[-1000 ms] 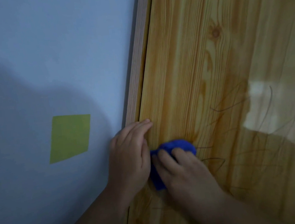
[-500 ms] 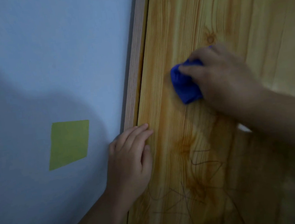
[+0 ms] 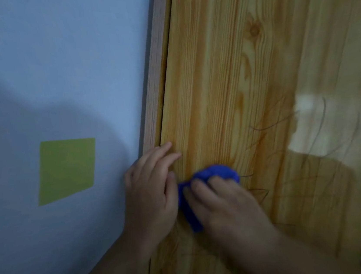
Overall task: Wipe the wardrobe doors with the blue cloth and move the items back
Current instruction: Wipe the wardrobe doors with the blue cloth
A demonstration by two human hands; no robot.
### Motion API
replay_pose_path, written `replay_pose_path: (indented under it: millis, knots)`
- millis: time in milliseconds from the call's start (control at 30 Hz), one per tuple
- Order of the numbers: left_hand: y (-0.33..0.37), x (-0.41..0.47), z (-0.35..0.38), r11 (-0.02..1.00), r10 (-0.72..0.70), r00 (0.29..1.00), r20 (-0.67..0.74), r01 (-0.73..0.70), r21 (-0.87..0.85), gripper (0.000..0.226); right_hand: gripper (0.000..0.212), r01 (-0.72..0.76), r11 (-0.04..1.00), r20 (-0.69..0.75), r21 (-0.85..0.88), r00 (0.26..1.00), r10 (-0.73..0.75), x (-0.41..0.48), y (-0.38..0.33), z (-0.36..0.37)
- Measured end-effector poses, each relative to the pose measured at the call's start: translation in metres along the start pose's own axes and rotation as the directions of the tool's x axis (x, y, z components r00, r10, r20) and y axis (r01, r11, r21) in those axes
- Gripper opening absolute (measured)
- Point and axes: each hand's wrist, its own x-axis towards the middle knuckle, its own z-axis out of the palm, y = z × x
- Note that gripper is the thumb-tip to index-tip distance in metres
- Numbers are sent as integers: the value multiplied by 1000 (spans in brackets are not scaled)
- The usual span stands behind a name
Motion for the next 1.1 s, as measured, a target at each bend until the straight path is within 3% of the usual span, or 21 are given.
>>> replay_pose_path:
  millis: [167,400,500,567,733,867,967,1100]
  knots:
    - [10,3,-8,999,32,996,79,-36,41,40,40,140,989,-37,-39,989,-142,-40,-20,22]
    - [31,22,-3,983,175,979,107,-179,34,40,39,72,993,19,-92,997,-71,-18,50,-37]
    - [40,31,4,982,176,981,81,-181,54,41,67,-94,965,-28,-243,996,90,5,110,-75]
    - [44,34,8,986,154,985,76,-159,58,42,57,-210,935,-134,-285,975,178,20,149,-99]
    - [46,35,16,990,128,991,41,-131,52,41,32,-373,911,-335,-175,893,301,41,194,-122]
    - [42,36,17,988,156,987,29,-157,16,43,38,-399,891,-326,-218,890,319,33,158,-96]
    - [40,34,18,986,149,989,-14,-150,-71,42,50,-250,948,-195,-196,958,213,5,93,-53]
    - [39,26,14,974,152,986,-66,-161,-162,37,38,-61,998,-3,-2,998,61,-44,6,0]
